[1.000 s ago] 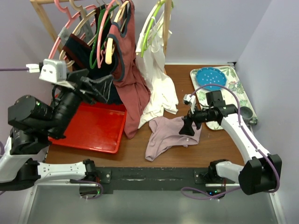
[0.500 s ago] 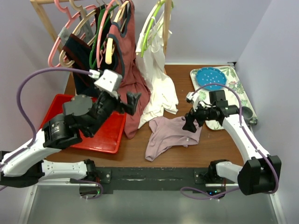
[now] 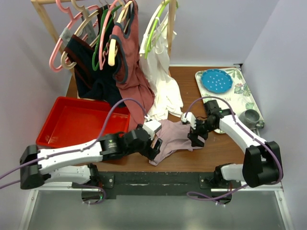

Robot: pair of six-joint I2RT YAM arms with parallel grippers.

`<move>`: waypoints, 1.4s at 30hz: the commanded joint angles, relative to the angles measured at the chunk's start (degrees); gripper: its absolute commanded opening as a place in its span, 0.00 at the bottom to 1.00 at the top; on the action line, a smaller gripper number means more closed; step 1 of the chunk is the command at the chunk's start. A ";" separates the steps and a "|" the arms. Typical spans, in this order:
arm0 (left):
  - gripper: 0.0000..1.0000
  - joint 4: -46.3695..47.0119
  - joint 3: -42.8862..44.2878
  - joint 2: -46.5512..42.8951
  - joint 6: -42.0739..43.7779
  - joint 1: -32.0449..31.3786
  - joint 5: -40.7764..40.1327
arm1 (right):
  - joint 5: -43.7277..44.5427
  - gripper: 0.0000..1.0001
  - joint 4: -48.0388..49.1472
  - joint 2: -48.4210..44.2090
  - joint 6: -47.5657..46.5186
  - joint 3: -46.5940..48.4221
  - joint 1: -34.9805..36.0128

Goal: Place the tank top on the hanger

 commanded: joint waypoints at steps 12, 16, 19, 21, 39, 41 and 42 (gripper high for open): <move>0.74 3.45 3.29 24.63 -10.04 -1.50 -4.91 | 14.60 0.44 9.88 3.57 7.40 0.13 6.82; 0.37 2.39 3.47 25.96 -10.13 -1.67 -5.79 | 16.01 0.11 9.18 1.82 9.33 1.26 6.82; 0.08 -0.25 5.04 22.20 -10.48 -2.11 -7.72 | 17.32 0.00 6.90 -1.78 11.53 5.30 6.74; 0.06 -2.79 6.80 18.95 -10.22 -2.11 -9.31 | 16.98 0.00 4.36 -5.37 12.33 10.02 6.74; 0.15 -6.32 20.52 -1.20 0.15 4.12 -4.92 | 18.12 0.00 -2.51 -12.43 19.36 40.37 4.01; 0.14 -6.67 20.52 -1.90 0.94 4.39 -5.09 | 18.03 0.00 -2.77 -12.16 19.97 41.78 3.49; 0.13 -6.76 20.69 -2.16 1.29 4.65 -5.00 | 18.12 0.00 -3.03 -12.07 20.06 42.83 3.22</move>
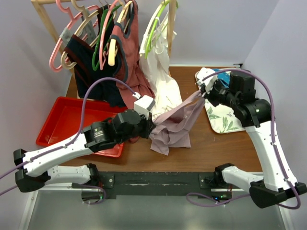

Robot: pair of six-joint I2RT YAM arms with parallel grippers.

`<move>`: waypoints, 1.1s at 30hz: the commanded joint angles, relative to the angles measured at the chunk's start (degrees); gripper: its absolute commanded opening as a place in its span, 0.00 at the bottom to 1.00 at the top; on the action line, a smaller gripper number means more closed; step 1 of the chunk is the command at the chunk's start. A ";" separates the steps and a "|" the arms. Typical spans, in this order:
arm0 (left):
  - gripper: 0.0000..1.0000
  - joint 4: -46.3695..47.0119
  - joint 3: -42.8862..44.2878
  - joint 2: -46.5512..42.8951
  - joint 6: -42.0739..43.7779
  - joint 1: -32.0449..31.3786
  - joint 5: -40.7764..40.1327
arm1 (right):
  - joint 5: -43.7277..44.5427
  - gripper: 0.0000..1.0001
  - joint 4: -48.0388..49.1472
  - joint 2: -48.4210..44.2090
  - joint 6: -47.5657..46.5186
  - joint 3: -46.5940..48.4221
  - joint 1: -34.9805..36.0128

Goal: Place the tank top on the hanger

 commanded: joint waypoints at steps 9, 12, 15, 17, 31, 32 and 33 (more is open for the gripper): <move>0.22 2.60 -9.92 -7.39 2.79 1.01 6.25 | -6.62 0.00 -6.98 -3.27 -8.33 -13.37 -1.61; 0.30 11.90 -22.82 -8.36 -2.12 1.09 12.75 | -8.98 0.00 -6.20 -3.02 -10.54 -24.80 -1.61; 0.39 22.54 -32.78 -5.04 -5.91 1.09 18.29 | -11.45 0.01 -3.03 0.22 -9.32 -32.20 -1.61; 0.57 25.19 -34.74 -2.66 -6.97 1.18 17.96 | -12.07 0.09 -1.45 4.35 -8.08 -33.53 -1.52; 0.81 -2.10 -4.02 -21.19 5.76 1.18 0.58 | -32.26 0.98 8.93 4.45 6.61 -30.09 -10.83; 0.85 -4.14 2.27 -21.28 6.64 1.27 -3.02 | -32.81 0.99 6.75 4.89 5.30 -30.02 -11.01; 0.86 -5.90 5.47 -20.41 8.91 1.18 -10.36 | -32.55 0.99 6.04 4.98 4.33 -30.02 -11.19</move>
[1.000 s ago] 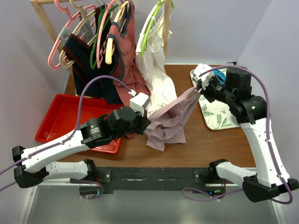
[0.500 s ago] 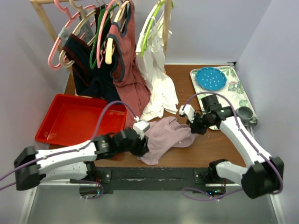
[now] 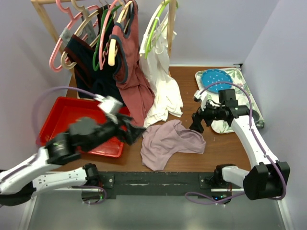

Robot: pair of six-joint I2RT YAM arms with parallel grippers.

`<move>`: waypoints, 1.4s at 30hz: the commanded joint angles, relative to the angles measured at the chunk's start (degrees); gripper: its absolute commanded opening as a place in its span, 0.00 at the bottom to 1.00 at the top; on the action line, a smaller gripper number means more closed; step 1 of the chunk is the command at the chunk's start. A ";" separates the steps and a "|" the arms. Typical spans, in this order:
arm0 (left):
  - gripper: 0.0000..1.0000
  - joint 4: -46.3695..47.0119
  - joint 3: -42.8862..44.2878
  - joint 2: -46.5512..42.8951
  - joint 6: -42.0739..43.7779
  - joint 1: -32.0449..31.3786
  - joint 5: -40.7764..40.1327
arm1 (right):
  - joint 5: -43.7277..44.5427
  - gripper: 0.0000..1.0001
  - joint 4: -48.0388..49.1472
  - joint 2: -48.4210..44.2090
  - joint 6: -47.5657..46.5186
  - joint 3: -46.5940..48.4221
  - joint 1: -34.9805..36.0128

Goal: Place the tank top on the hanger

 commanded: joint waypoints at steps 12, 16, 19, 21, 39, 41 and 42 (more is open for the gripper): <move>0.83 -10.45 55.28 28.96 25.45 11.30 -29.63 | -12.19 0.99 -0.20 0.08 -0.06 -2.35 -1.84; 0.81 -10.00 65.55 35.56 21.76 27.99 -16.06 | -11.92 0.99 -0.38 -0.79 -0.24 -2.61 -2.02; 0.74 -10.09 69.26 39.34 16.40 35.30 -5.42 | -11.93 0.99 -0.30 -1.15 -0.41 -2.79 -2.10; 0.72 -9.13 69.62 40.49 13.67 37.52 -0.41 | -11.84 0.99 -0.38 -1.24 -0.50 -2.79 -2.10; 0.48 -4.12 61.89 43.92 0.83 56.25 25.98 | -12.54 0.99 -3.28 0.34 -2.96 -2.00 -2.28; 0.47 -4.12 61.80 44.27 1.09 56.69 25.81 | -12.63 0.99 -3.63 0.61 -3.22 -1.91 -2.19; 0.46 -4.55 61.80 44.45 1.44 56.78 24.94 | -12.72 0.99 -3.72 0.61 -3.31 -1.82 -2.19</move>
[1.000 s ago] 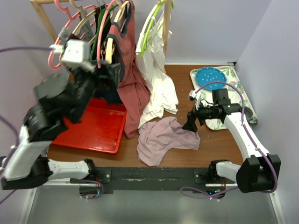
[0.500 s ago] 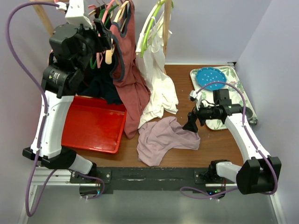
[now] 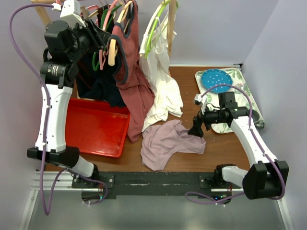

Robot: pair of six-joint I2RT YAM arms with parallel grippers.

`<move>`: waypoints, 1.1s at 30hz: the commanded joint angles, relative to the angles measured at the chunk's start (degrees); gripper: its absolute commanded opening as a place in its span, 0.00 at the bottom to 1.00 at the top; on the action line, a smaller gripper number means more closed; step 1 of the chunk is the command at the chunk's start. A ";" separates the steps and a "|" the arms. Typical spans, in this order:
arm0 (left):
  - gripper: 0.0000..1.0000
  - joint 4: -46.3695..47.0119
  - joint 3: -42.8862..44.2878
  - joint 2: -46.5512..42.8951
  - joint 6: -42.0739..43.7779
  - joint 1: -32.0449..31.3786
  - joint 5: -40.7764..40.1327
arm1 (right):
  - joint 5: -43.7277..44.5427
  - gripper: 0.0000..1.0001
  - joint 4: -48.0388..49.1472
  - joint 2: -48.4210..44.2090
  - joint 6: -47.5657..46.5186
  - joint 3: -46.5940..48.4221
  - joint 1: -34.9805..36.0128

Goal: Place the tank top on the hanger

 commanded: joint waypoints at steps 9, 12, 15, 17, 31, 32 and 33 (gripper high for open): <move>0.47 0.79 0.10 1.26 1.59 1.42 -1.10 | -2.27 0.98 -1.56 0.92 -1.74 0.63 -0.25; 0.47 0.70 0.19 2.05 1.94 1.50 -1.10 | -2.36 0.99 -1.65 1.00 -1.92 0.71 -0.25; 0.48 0.44 0.19 3.02 2.56 1.68 -1.10 | -2.36 0.99 -1.74 1.00 -1.92 0.71 -0.33; 0.48 0.35 0.10 3.55 3.26 1.68 -1.36 | -2.45 0.98 -1.91 1.09 -2.01 0.71 -0.34; 0.49 -0.35 -2.01 4.95 6.42 1.86 -2.33 | -3.06 0.99 -2.44 1.62 -2.45 0.89 -0.51; 0.49 -0.44 -2.19 4.96 7.04 1.86 -2.51 | -3.06 0.99 -2.53 1.62 -2.53 0.89 -0.51; 0.49 -0.61 -2.54 4.96 7.22 1.86 -2.77 | -3.15 0.99 -2.53 1.62 -2.53 0.89 -0.51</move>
